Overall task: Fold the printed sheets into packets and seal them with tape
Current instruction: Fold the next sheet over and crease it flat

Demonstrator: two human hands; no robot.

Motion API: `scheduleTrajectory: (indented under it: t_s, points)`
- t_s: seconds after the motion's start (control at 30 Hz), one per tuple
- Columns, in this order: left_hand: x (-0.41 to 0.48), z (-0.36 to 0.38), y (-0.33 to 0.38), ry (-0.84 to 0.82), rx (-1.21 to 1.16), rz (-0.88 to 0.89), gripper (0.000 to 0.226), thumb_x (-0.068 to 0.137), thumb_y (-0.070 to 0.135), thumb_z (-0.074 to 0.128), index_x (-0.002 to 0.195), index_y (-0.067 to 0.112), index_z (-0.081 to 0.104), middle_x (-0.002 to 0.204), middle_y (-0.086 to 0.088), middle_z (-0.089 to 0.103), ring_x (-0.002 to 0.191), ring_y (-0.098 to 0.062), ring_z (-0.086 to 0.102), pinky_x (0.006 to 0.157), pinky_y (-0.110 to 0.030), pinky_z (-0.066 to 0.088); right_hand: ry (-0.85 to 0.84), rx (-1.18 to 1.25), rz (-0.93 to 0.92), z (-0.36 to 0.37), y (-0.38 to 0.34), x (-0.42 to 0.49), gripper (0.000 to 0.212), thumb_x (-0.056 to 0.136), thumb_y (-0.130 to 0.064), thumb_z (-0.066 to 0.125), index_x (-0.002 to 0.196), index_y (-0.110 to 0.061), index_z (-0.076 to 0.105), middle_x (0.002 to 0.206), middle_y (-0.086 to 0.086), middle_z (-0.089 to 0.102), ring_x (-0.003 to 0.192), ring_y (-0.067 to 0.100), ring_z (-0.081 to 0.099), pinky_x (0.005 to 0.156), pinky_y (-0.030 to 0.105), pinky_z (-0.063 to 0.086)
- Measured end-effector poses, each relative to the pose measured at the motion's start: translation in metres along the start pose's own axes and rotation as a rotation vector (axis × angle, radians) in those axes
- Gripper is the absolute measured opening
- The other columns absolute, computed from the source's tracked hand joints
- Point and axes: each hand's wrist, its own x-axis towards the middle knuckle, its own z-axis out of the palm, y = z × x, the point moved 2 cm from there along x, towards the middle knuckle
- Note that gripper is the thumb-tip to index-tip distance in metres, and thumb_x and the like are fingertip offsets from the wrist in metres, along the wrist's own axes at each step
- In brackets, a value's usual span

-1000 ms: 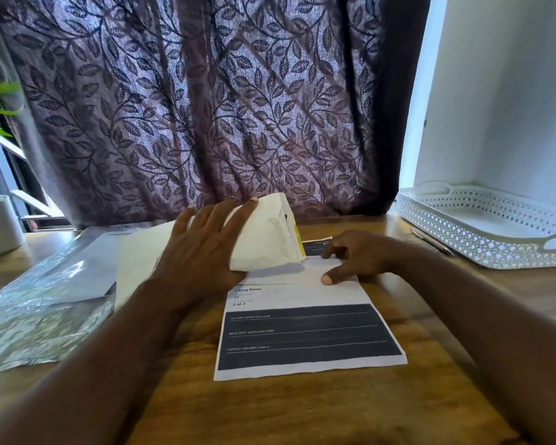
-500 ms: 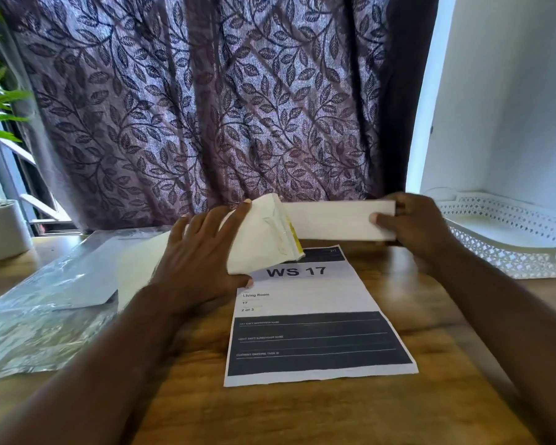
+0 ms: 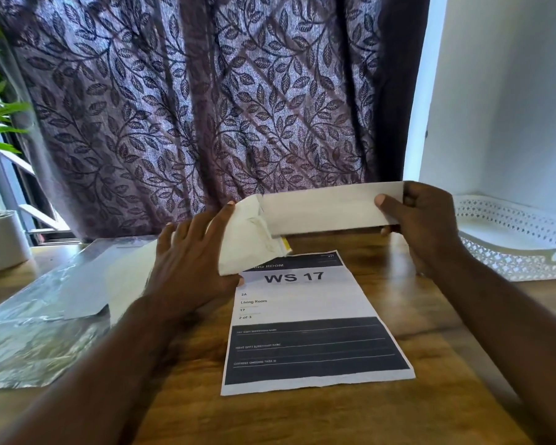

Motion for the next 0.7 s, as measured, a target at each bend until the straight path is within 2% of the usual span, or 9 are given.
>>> scheduleTrajectory:
  t_s: [0.1, 0.17, 0.23, 0.3, 0.37, 0.47, 0.53, 0.6, 0.7]
  points:
    - [0.001, -0.002, 0.003, -0.005, -0.012, 0.030, 0.127, 0.054, 0.078, 0.065, 0.157, 0.031, 0.008, 0.147, -0.001, 0.036, 0.128, -0.030, 0.041, 0.112, -0.058, 0.030, -0.136, -0.011, 0.108, 0.012, 0.004, -0.006, 0.011, 0.098, -0.009, 0.061, 0.099, -0.013, 0.072, 0.095, 0.012, 0.075, 0.080, 0.030, 0.073, 0.054, 0.036, 0.062]
    - [0.001, -0.002, 0.007, -0.017, -0.016, 0.073, 0.128, 0.054, 0.079, 0.067, 0.157, 0.032, 0.009, 0.148, 0.000, 0.033, 0.131, -0.029, 0.038, 0.113, -0.057, 0.027, -0.229, 0.054, 0.197, 0.020, 0.006, -0.011, 0.021, 0.104, -0.013, 0.051, 0.111, -0.004, 0.069, 0.107, 0.025, 0.069, 0.090, 0.038, 0.072, 0.062, 0.043, 0.063]
    - [0.000, -0.002, 0.014, -0.019, -0.008, 0.120, 0.128, 0.054, 0.080, 0.068, 0.157, 0.032, 0.009, 0.150, 0.002, 0.032, 0.133, -0.027, 0.036, 0.114, -0.057, 0.025, -0.285, 0.064, 0.219, 0.027, 0.006, -0.017, 0.021, 0.104, -0.010, 0.051, 0.114, -0.003, 0.068, 0.112, 0.024, 0.069, 0.089, 0.031, 0.074, 0.061, 0.038, 0.063]
    - [-0.001, -0.003, 0.024, -0.013, 0.001, 0.164, 0.127, 0.055, 0.083, 0.066, 0.157, 0.032, 0.011, 0.150, 0.002, 0.033, 0.133, -0.026, 0.038, 0.114, -0.056, 0.025, -0.295, 0.000, 0.191, 0.033, 0.004, -0.023, 0.012, 0.097, -0.005, 0.062, 0.106, -0.004, 0.071, 0.104, 0.022, 0.072, 0.078, 0.024, 0.074, 0.058, 0.034, 0.062]
    - [-0.001, -0.004, 0.036, -0.007, -0.007, 0.198, 0.125, 0.056, 0.084, 0.062, 0.157, 0.031, 0.012, 0.150, 0.002, 0.034, 0.133, -0.026, 0.038, 0.114, -0.056, 0.026, -0.293, -0.090, 0.154, 0.038, 0.003, -0.029, 0.008, 0.087, -0.005, 0.075, 0.095, -0.003, 0.072, 0.085, 0.023, 0.073, 0.061, 0.021, 0.067, 0.049, 0.028, 0.057]
    - [-0.001, -0.008, 0.050, 0.019, -0.005, 0.228, 0.119, 0.061, 0.083, 0.059, 0.157, 0.030, 0.015, 0.150, 0.002, 0.037, 0.132, -0.026, 0.040, 0.112, -0.057, 0.031, -0.314, -0.150, 0.111, 0.049, -0.002, -0.037, 0.010, 0.082, -0.005, 0.080, 0.087, 0.000, 0.072, 0.059, 0.006, 0.070, 0.042, 0.013, 0.059, 0.039, 0.017, 0.042]
    - [-0.002, -0.010, 0.055, 0.052, -0.007, 0.247, 0.111, 0.065, 0.078, 0.060, 0.156, 0.027, 0.021, 0.148, 0.000, 0.041, 0.128, -0.028, 0.044, 0.109, -0.057, 0.035, -0.334, -0.218, 0.042, 0.056, -0.008, -0.041, 0.006, 0.084, -0.008, 0.079, 0.087, -0.005, 0.075, 0.064, 0.002, 0.073, 0.040, 0.020, 0.062, 0.040, 0.019, 0.046]
    - [-0.003, -0.011, 0.056, 0.076, -0.007, 0.254, 0.104, 0.068, 0.071, 0.059, 0.155, 0.025, 0.027, 0.146, -0.002, 0.044, 0.125, -0.029, 0.047, 0.106, -0.056, 0.038, -0.332, -0.262, 0.006, 0.058, -0.013, -0.043, 0.006, 0.085, -0.010, 0.079, 0.091, -0.010, 0.078, 0.071, -0.001, 0.076, 0.045, 0.018, 0.067, 0.045, 0.022, 0.051]
    - [-0.003, -0.011, 0.052, 0.065, 0.010, 0.232, 0.101, 0.070, 0.069, 0.057, 0.155, 0.025, 0.025, 0.146, -0.001, 0.043, 0.124, -0.028, 0.046, 0.105, -0.053, 0.037, -0.332, -0.194, 0.063, 0.054, -0.018, -0.042, 0.008, 0.088, -0.005, 0.074, 0.093, -0.009, 0.078, 0.074, 0.005, 0.077, 0.057, 0.016, 0.072, 0.051, 0.026, 0.058]
